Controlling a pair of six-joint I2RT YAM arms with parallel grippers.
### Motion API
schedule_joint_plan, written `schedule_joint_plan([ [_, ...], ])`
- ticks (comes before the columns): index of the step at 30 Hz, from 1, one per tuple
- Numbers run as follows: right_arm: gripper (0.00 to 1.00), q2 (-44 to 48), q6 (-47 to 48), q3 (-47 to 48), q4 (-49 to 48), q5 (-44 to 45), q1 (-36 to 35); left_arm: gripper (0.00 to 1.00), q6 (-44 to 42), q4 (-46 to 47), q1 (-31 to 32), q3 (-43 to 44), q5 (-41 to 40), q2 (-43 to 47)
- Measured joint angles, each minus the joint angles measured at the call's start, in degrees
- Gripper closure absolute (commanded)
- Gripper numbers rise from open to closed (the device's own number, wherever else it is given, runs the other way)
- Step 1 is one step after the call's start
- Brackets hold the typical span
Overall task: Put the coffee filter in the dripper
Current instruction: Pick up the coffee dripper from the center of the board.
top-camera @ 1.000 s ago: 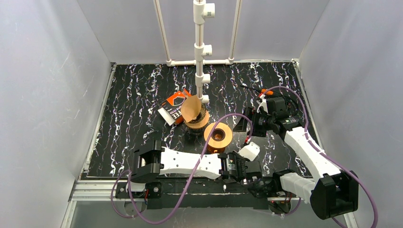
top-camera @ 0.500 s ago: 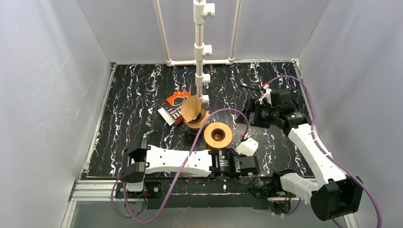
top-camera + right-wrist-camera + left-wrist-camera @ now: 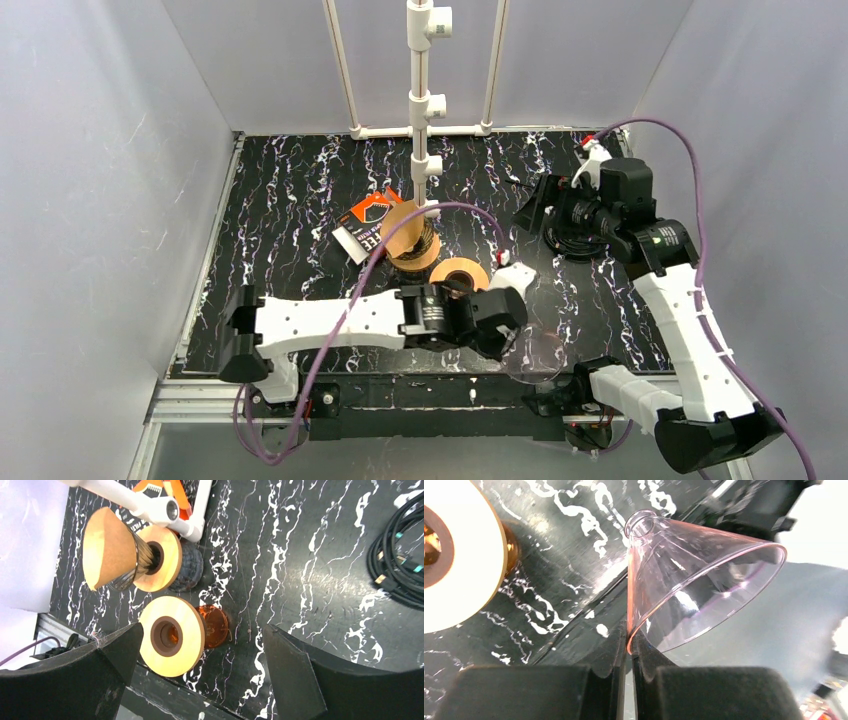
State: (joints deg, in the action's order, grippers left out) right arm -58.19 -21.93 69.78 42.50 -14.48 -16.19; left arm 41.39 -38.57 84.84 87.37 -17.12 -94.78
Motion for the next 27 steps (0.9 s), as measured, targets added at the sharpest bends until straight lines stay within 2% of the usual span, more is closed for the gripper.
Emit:
schedule_joint_plan([
  [11, 0.02, 1.3, 2.5, 10.9, 3.8, 2.8, 0.0, 1.0, 2.2, 10.2, -10.6, -6.5, 10.8, 14.6],
  [19, 0.03, 1.6, 4.5, 15.1, 4.0, 0.5, 0.0, 1.0, 2.3, 8.1, -20.8, -9.1, 13.4, 22.4],
  [27, 0.06, 0.8, 5.9, 15.1, 3.5, -6.8, 0.0, 1.0, 2.4, 3.7, -27.6, -9.1, 15.1, 24.0],
])
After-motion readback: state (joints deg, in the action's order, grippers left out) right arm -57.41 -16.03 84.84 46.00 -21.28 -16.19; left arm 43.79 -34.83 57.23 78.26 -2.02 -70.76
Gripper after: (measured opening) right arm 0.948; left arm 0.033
